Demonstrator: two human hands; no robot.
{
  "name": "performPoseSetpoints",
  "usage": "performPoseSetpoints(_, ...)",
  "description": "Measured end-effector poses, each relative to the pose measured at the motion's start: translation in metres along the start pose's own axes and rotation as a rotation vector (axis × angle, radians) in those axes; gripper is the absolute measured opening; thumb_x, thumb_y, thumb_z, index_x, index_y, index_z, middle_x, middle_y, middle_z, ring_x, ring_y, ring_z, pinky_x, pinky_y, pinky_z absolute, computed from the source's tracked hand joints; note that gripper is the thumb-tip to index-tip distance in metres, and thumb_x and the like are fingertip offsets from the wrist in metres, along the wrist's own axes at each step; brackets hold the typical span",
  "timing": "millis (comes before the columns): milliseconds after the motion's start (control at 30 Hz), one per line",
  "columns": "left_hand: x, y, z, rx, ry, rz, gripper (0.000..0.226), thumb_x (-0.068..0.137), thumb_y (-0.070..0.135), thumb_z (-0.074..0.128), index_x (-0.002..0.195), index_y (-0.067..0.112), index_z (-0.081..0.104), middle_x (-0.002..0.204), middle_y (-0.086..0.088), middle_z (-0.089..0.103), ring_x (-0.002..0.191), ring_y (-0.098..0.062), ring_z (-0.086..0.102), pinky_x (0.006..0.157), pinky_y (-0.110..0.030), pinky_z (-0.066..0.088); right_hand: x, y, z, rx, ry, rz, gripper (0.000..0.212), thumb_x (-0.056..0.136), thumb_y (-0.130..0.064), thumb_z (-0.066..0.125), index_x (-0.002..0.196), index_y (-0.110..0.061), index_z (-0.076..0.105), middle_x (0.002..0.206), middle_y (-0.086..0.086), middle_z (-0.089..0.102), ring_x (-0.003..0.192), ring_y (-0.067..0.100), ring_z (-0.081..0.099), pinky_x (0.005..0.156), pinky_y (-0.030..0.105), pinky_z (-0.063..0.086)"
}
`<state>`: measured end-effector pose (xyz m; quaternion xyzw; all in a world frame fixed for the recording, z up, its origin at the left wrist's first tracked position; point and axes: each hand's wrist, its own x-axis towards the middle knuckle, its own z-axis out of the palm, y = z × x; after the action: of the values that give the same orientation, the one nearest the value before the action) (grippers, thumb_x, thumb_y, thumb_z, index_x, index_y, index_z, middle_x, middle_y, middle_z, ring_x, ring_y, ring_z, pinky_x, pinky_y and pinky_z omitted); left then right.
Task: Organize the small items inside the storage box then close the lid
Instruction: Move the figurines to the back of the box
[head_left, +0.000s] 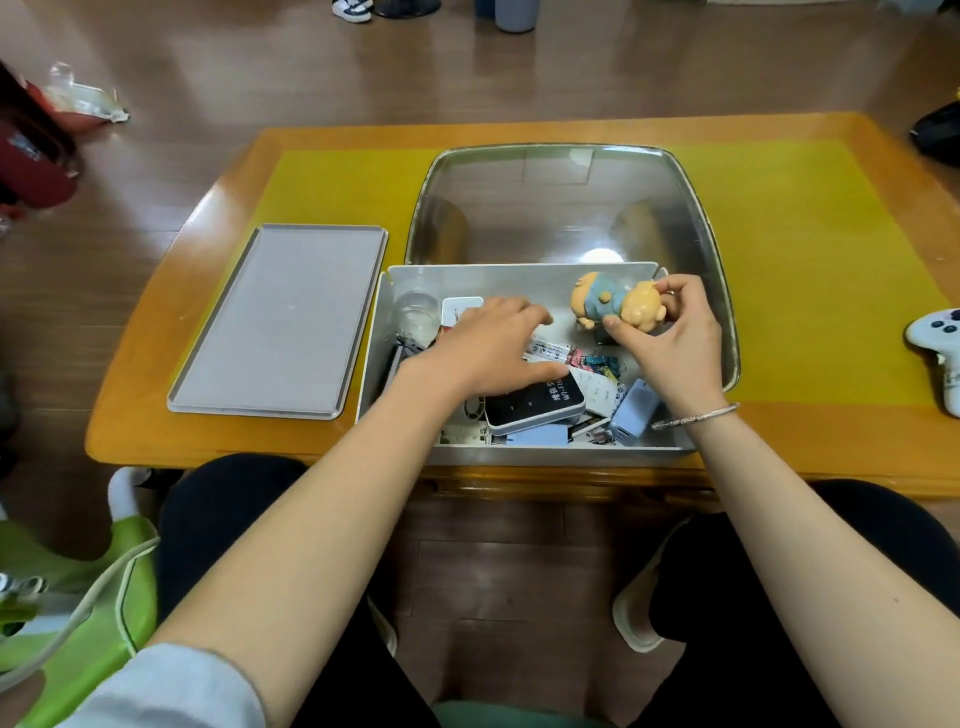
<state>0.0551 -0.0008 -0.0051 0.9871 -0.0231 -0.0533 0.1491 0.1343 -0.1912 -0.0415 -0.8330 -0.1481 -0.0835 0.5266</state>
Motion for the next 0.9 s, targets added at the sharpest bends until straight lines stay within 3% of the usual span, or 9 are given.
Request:
performPoseSetpoints(100,0.027,0.01,0.019,-0.024,-0.087,0.033,0.071,0.086,0.062,0.052,0.138,0.016,0.041,0.142,-0.007,0.043,0.129,-0.025,0.039,0.101,-0.04,0.036,0.001,0.001,0.0,0.006,0.012,0.003,0.049,0.065,-0.034,0.081,0.098,-0.027,0.046,0.081,-0.022,0.055,0.076,-0.016,0.053,0.064,0.005,0.043)
performPoseSetpoints(300,0.05,0.013,0.041,0.007,-0.374,-0.194,0.094,0.074,0.086,0.035,0.149,0.03,0.024,0.153,-0.008,0.027,0.139,-0.033,0.025,0.105,-0.051,0.029,0.002,0.004,0.0,0.001,0.004,0.003,0.049,0.065,-0.037,0.08,0.099,-0.028,0.045,0.083,-0.021,0.055,0.079,-0.013,0.055,0.065,0.004,0.044)
performPoseSetpoints(467,0.042,0.021,0.048,0.052,-0.32,-0.056,0.086,0.073,0.087,0.032,0.141,0.035,0.038,0.138,-0.006,0.044,0.127,-0.031,0.039,0.097,-0.049,0.029,0.002,0.004,-0.001,0.031,0.012,0.005,0.048,0.066,-0.036,0.08,0.099,-0.027,0.046,0.085,-0.02,0.055,0.079,-0.01,0.055,0.063,0.002,0.042)
performPoseSetpoints(600,0.033,0.035,0.057,0.028,-0.309,0.089,0.076,0.079,0.081,0.037,0.142,0.038,0.038,0.139,-0.002,0.047,0.124,-0.027,0.041,0.096,-0.047,0.032,0.002,0.004,-0.001,0.042,0.013,0.011,0.049,0.067,-0.031,0.08,0.101,-0.023,0.046,0.085,-0.02,0.054,0.077,-0.016,0.053,0.062,0.002,0.042)
performPoseSetpoints(767,0.031,0.04,0.058,-0.081,-0.255,0.099,0.068,0.084,0.071,0.044,0.136,0.028,0.046,0.132,-0.005,0.051,0.118,-0.026,0.048,0.09,-0.042,0.039,0.002,0.003,-0.001,0.014,0.007,0.012,0.048,0.068,-0.03,0.08,0.101,-0.024,0.045,0.084,-0.02,0.053,0.077,-0.018,0.052,0.063,0.001,0.041)
performPoseSetpoints(900,0.031,0.036,0.051,-0.047,-0.199,0.008,0.073,0.087,0.069,0.041,0.139,0.018,0.041,0.139,-0.009,0.047,0.124,-0.029,0.042,0.097,-0.044,0.035,0.001,0.002,-0.002,-0.003,-0.003,0.014,0.049,0.068,-0.032,0.08,0.101,-0.025,0.044,0.085,-0.02,0.053,0.077,-0.017,0.052,0.063,0.002,0.042)
